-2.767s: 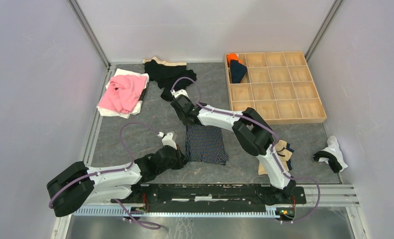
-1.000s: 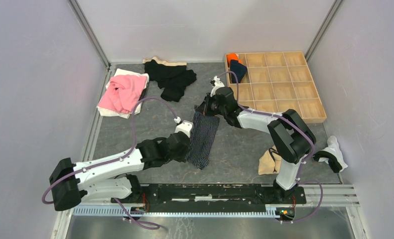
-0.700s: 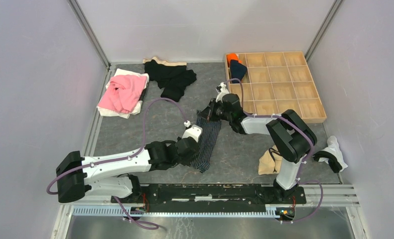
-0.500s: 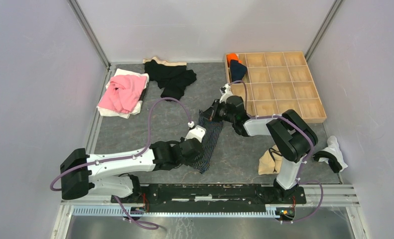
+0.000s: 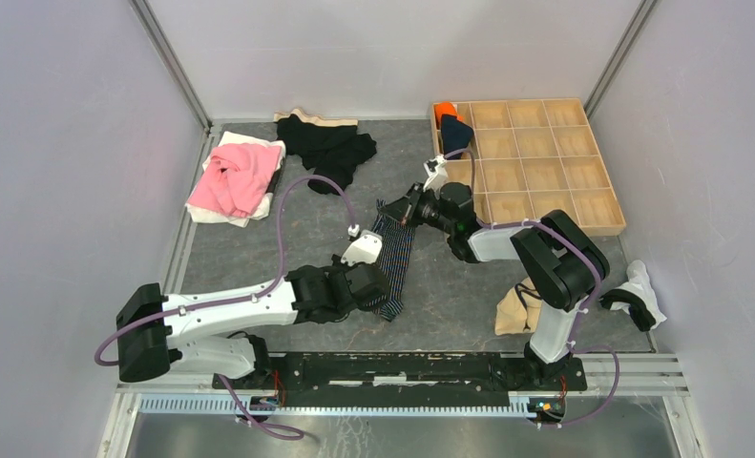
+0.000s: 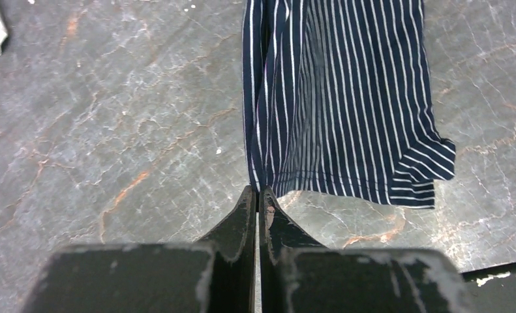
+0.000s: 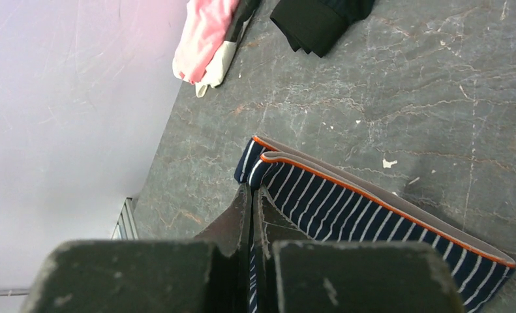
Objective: Roll the underwear
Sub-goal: Fold the underwear at the center of the board.
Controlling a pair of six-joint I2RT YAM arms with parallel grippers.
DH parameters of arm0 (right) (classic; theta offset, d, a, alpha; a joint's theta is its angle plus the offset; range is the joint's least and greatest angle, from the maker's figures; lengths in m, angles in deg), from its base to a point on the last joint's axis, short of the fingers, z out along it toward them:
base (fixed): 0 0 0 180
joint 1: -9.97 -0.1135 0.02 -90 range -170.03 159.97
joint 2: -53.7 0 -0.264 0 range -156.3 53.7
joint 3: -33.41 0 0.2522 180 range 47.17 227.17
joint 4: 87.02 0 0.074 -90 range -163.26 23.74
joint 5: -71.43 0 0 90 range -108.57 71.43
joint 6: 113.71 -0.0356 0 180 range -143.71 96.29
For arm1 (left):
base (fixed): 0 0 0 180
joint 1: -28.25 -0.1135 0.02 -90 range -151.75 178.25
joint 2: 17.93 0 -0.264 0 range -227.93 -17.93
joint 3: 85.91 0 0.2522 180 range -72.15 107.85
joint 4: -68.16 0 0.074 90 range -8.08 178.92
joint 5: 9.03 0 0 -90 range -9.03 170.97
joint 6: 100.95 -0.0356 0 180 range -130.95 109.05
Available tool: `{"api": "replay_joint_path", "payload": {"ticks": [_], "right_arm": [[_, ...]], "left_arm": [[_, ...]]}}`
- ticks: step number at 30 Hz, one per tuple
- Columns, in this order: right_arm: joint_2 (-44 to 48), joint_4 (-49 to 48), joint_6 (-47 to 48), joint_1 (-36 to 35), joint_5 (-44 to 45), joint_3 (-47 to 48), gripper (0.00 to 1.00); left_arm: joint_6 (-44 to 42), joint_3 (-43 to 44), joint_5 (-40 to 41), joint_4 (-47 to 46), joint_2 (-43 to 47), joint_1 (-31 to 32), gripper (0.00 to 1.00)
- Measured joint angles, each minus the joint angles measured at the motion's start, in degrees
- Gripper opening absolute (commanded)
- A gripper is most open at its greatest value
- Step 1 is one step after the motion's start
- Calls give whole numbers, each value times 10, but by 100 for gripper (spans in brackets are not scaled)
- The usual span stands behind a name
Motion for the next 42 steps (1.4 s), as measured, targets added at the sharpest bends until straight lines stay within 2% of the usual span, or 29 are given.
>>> {"api": "replay_joint_path", "payload": {"ticks": [8,14,25,42], "right_arm": [[0,-22,10,2,-2,-30,0],[0,-27,20,6,-2,-31,0],[6,-12,69,11,3,-83,0],[75,49,124,11,48,-127,0]], "left_arm": [[16,26,70,63,-1,-3,2],[14,28,73,70,-15,-3,2],[-12,7,8,-2,-24,-2,2],[-49,-60,-117,-121,-21,7,2]]}}
